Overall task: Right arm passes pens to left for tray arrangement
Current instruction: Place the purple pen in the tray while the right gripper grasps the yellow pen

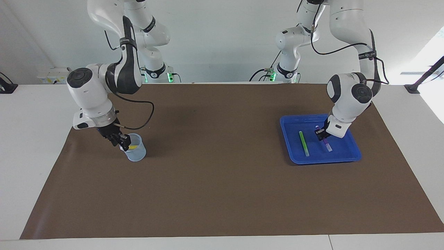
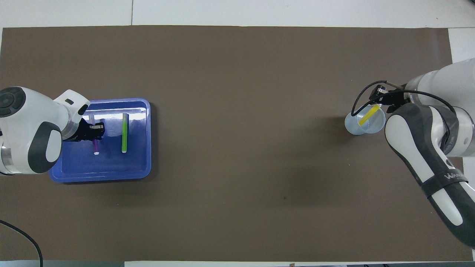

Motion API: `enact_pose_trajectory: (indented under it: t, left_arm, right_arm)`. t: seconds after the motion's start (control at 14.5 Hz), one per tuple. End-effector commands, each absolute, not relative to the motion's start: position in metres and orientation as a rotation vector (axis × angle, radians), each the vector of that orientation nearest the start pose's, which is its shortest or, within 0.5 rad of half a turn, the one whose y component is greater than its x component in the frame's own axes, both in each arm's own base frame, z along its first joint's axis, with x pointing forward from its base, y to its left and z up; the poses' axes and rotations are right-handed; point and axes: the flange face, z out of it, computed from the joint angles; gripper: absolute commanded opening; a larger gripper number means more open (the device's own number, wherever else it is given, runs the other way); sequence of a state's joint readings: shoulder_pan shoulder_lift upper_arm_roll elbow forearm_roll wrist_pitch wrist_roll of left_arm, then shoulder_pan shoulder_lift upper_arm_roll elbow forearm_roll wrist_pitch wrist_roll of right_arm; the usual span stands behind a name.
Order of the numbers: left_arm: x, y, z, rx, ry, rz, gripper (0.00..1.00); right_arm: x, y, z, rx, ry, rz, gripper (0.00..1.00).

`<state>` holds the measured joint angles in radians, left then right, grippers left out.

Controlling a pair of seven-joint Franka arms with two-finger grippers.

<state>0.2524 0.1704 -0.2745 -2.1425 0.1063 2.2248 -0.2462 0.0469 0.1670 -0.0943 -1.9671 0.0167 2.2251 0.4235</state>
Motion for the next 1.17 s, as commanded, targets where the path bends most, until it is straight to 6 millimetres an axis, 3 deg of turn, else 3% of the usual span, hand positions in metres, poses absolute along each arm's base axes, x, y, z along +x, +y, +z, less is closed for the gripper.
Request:
enact_pose_trajectory:
  t: [0.0,0.07,0.14,0.21,0.28,0.34,0.62,0.9,1.1]
  left_arm:
    - [0.551,-0.004,0.314,-3.077,-0.194,0.102,0.00]
    - [0.551,-0.004,0.314,-3.080,-0.155,0.103,0.32]
    - [0.550,-0.003,0.314,-3.082,-0.124,0.109,0.99]
    - [0.551,-0.003,0.314,-3.083,-0.114,0.107,1.00]
    - [0.551,-0.002,0.314,-3.083,-0.114,0.107,1.00]
    - [0.551,0.002,0.314,-3.083,-0.126,0.105,1.00]
    - [0.551,0.002,0.314,-3.084,-0.128,0.105,1.00]
    - [0.551,0.007,0.314,-3.084,-0.144,0.103,1.00]
    - [0.554,0.007,0.319,-3.082,-0.160,0.112,1.00]
  right_arm:
    - [0.600,-0.027,0.390,-3.056,0.700,-0.159,0.56]
    - [0.600,-0.026,0.390,-3.056,0.698,-0.159,0.54]
    - [0.601,-0.025,0.391,-3.054,0.695,-0.171,0.48]
    - [0.601,-0.026,0.391,-3.052,0.697,-0.180,0.35]
    - [0.601,-0.025,0.391,-3.052,0.693,-0.180,0.12]
    - [0.603,-0.025,0.393,-3.051,0.693,-0.187,0.00]
    - [0.607,-0.019,0.418,-3.046,0.680,-0.209,0.00]
    - [0.595,-0.015,0.475,-3.046,0.662,-0.207,0.00]
    - [0.587,0.008,0.507,-3.159,0.544,-0.234,0.00]
